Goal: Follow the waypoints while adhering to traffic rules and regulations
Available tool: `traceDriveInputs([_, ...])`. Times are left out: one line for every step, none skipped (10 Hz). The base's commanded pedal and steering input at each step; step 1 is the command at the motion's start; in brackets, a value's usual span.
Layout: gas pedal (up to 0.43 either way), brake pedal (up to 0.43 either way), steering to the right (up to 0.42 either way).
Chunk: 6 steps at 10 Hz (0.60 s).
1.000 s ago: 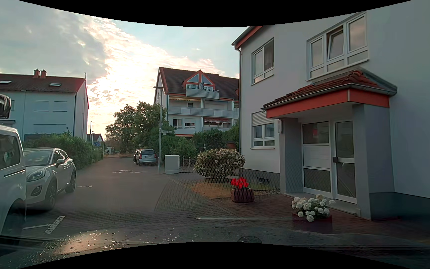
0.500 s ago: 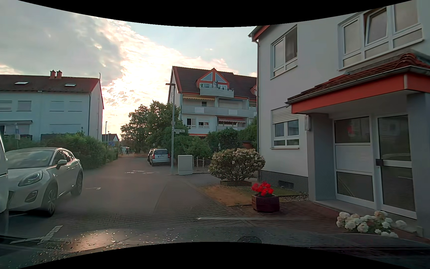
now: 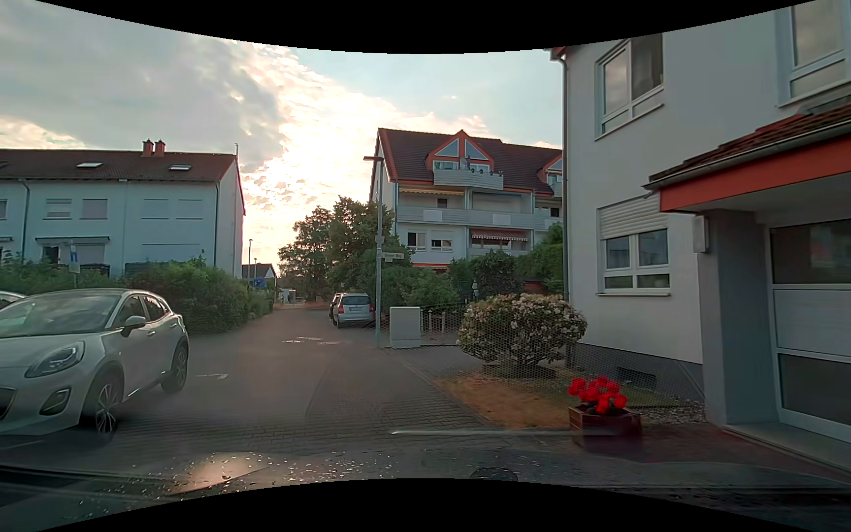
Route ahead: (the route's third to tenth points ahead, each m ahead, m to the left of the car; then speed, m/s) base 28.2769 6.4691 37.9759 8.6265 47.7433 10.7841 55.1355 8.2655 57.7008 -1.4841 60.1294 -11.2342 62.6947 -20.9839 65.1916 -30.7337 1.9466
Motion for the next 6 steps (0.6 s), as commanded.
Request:
traceDriveInputs([0.020, 0.000, -0.408])
traceDriveInputs([0.008, 0.000, -0.399])
traceDriveInputs([0.008, 0.000, -0.389])
traceDriveInputs([0.008, 0.000, -0.378])
traceDriveInputs([0.008, 0.000, -0.366])
traceDriveInputs([0.008, 0.000, -0.351])
